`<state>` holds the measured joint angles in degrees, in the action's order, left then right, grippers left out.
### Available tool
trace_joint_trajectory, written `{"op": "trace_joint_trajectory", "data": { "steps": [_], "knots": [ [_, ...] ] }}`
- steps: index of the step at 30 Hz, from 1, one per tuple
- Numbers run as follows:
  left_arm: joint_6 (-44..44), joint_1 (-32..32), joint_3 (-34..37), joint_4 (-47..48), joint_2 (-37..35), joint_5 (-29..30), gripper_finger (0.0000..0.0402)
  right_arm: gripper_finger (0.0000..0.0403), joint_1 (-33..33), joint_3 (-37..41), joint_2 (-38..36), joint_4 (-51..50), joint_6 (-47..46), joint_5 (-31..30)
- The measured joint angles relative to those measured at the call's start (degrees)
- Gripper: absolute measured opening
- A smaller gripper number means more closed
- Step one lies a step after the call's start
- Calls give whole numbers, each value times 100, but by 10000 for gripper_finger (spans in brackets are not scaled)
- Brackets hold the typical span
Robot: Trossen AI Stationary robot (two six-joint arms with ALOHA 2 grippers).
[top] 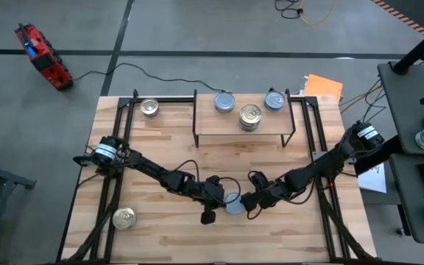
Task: Stack canned seafood by type on shelf
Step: Stack the green tuna can on top of the other green tuna can
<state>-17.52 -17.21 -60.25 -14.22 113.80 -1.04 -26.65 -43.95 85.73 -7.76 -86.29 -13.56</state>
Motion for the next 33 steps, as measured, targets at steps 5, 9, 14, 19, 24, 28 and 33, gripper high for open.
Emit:
{"op": "trace_joint_trajectory", "data": {
  "steps": [5,9,14,19,24,28,33],
  "knots": [
    [-17,-2,2,-1,2,-1,0,305,0,75,0,408,200,-2],
    [-43,-15,2,-1,4,0,0,302,0,146,0,405,153,-2],
    [-85,-38,16,7,15,-14,0,310,0,237,0,450,75,-9],
    [-123,-42,56,-56,15,-19,0,315,2,252,0,540,172,-13],
    [-130,-42,87,-129,19,-12,0,308,2,252,0,747,395,-13],
    [-129,-39,87,-136,19,-11,0,302,2,252,0,767,537,-71],
    [-119,-39,95,-178,28,-9,0,306,19,252,1,976,650,-149]
  ]
}}
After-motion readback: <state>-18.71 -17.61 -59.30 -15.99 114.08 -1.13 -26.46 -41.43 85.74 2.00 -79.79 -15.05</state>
